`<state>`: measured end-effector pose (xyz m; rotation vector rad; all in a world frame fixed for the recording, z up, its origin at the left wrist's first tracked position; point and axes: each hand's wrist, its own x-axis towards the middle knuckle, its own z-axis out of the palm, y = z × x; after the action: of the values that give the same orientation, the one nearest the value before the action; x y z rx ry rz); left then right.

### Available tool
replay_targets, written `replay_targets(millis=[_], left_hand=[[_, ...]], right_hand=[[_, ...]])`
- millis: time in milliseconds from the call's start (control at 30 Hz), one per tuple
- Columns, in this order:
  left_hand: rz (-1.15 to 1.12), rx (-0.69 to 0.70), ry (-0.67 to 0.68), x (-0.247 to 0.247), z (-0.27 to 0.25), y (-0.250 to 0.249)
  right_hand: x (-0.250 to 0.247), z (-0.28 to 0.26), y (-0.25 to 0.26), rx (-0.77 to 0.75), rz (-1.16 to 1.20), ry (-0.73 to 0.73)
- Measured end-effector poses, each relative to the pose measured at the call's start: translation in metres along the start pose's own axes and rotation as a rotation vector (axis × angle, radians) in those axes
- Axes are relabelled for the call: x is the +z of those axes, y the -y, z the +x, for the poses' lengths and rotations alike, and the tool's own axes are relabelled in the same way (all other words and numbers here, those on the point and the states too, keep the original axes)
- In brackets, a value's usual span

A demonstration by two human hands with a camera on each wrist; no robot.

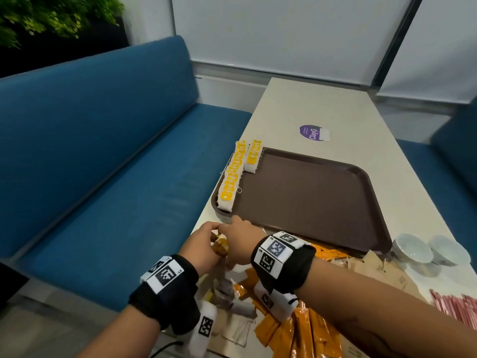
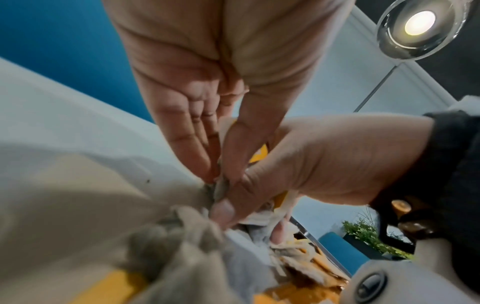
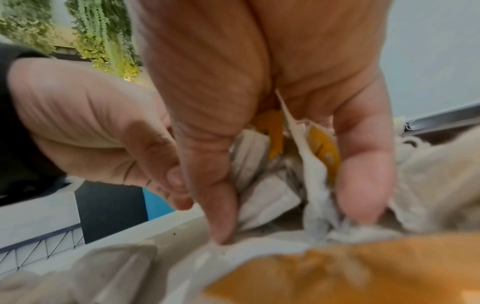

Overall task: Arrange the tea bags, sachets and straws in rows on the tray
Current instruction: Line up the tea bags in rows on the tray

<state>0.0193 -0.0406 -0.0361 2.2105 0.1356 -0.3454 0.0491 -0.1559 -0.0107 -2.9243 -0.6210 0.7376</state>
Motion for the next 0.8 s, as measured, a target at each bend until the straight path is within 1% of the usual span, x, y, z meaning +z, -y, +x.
replay_targets(millis=[133, 233, 333, 433, 500, 633, 800], left_hand=[[0.002, -0.003, 0.056, -0.002, -0.01, 0.003], [0.106, 0.01, 0.084, -0.005, -0.023, 0.003], [0.231, 0.041, 0.098, -0.005, -0.039, 0.003], [0.362, 0.074, 0.167, 0.001, -0.054, 0.003], [0.482, 0.1, 0.199, 0.008, -0.062, 0.002], [0.654, 0.111, 0.178, 0.023, -0.067, 0.001], [0.725, 0.106, 0.146, 0.033, -0.06, -0.002]], right_hand=[[-0.002, -0.001, -0.005, -0.041, 0.073, -0.037], [-0.005, -0.005, -0.011, -0.036, 0.167, -0.07], [-0.011, -0.009, -0.019, 0.002, 0.379, -0.154], [-0.02, -0.013, -0.026, 0.043, 0.597, -0.201], [-0.027, -0.016, -0.029, 0.056, 0.702, -0.216], [-0.04, -0.023, -0.033, 0.023, 0.833, -0.232], [-0.05, -0.034, -0.034, -0.028, 0.906, -0.25]])
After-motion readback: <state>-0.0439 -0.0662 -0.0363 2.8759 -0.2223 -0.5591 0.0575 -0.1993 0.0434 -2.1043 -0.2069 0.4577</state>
